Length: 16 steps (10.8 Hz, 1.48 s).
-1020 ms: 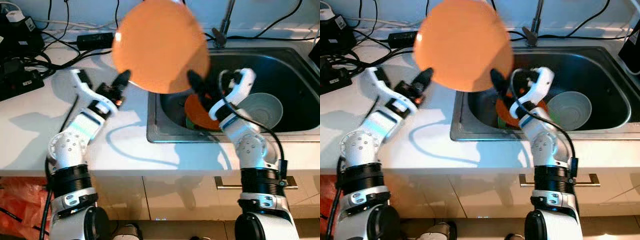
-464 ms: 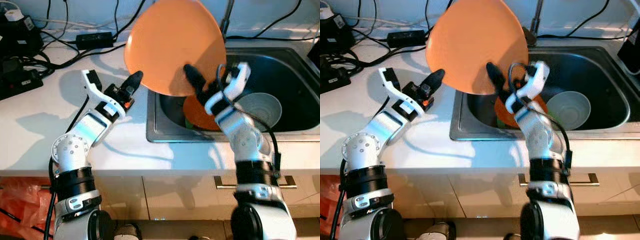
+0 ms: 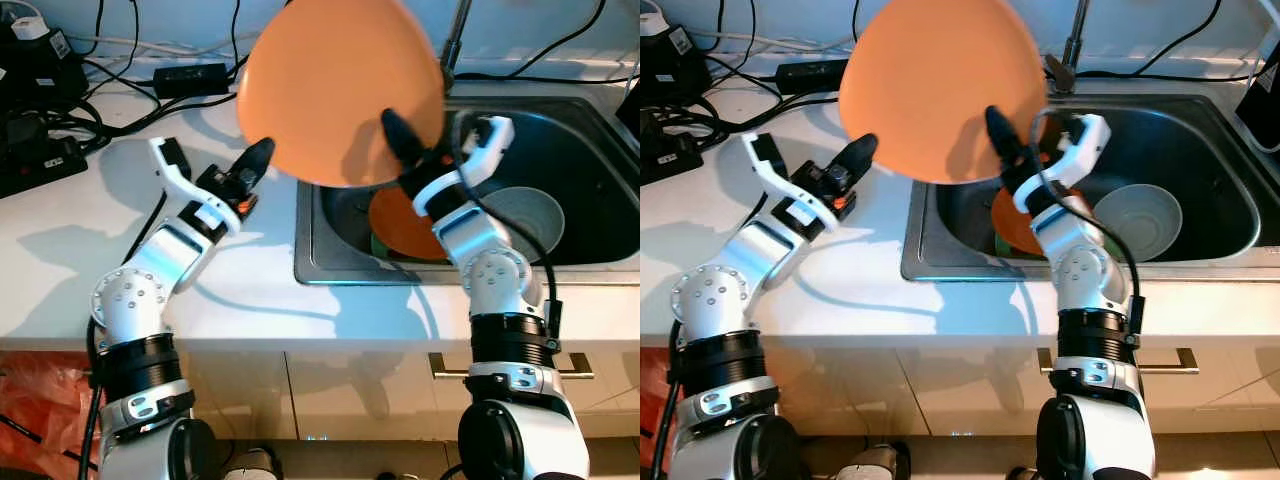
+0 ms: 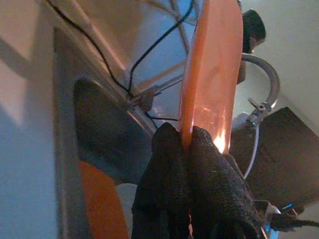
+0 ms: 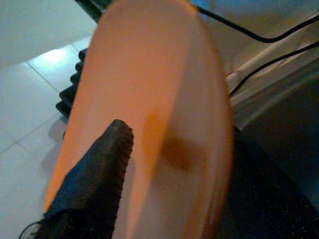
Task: Kitchen organization
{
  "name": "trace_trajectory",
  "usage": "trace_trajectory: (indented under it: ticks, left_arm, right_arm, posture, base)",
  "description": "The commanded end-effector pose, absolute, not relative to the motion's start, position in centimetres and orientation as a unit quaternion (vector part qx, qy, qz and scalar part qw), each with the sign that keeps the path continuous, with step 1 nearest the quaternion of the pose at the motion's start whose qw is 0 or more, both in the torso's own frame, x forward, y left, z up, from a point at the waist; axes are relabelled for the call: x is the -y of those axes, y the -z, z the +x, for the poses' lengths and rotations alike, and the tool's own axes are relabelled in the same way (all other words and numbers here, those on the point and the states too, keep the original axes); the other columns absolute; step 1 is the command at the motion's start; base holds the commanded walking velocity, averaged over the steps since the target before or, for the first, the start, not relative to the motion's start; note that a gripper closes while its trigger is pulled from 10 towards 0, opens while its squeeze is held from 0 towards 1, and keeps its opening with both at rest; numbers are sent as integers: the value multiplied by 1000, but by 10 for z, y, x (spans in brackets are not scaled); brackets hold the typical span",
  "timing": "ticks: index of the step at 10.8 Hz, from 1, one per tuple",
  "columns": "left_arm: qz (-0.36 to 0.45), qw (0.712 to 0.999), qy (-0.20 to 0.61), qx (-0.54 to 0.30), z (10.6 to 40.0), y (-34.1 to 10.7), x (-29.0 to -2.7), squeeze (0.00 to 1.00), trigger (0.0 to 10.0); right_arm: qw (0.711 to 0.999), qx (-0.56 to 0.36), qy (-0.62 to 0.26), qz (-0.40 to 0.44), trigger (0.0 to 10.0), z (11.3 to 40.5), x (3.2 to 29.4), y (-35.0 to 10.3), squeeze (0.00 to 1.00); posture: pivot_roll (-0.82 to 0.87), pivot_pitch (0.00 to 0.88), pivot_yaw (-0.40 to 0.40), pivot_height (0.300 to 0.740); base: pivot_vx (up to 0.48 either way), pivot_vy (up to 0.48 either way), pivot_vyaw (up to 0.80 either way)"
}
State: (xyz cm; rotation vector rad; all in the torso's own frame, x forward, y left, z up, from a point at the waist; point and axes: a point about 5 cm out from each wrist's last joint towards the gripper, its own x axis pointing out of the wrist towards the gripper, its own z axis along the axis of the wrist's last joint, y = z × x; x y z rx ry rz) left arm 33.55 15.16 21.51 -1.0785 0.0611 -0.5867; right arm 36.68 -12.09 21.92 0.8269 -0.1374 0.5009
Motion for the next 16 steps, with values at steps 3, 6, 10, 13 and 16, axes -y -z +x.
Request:
trace_trajectory:
  ticks: [3,6,10,13,16]
  left_arm:
    - [-514,812,274,-30,336,-214,-152,0,0]
    - [-507,817,271,-46,338,-210,-152,0,0]
    - [-495,819,280,-74,335,-202,-147,0,0]
    - [-468,825,297,-106,332,-195,-143,0,0]
    - [-443,837,302,-111,333,-193,-142,1000,7451]
  right_arm:
    - [878,88,-238,405,0,365,126,-228,0]
    - [874,87,-254,405,0,363,126,-228,0]
    - [856,77,-322,396,0,351,117,-228,0]
    - [848,70,-353,389,0,342,114,-226,0]
    - [849,65,-356,385,0,339,116,-223,0]
  posture:
    - [131,100,19,740]
    - [129,94,19,740]
    - [128,95,16,740]
    - [126,95,19,740]
    - [127,91,22,740]
  base:
    - [0,0,0]
    - [0,0,0]
    - [0,0,0]
    - [0,0,0]
    - [0,0,0]
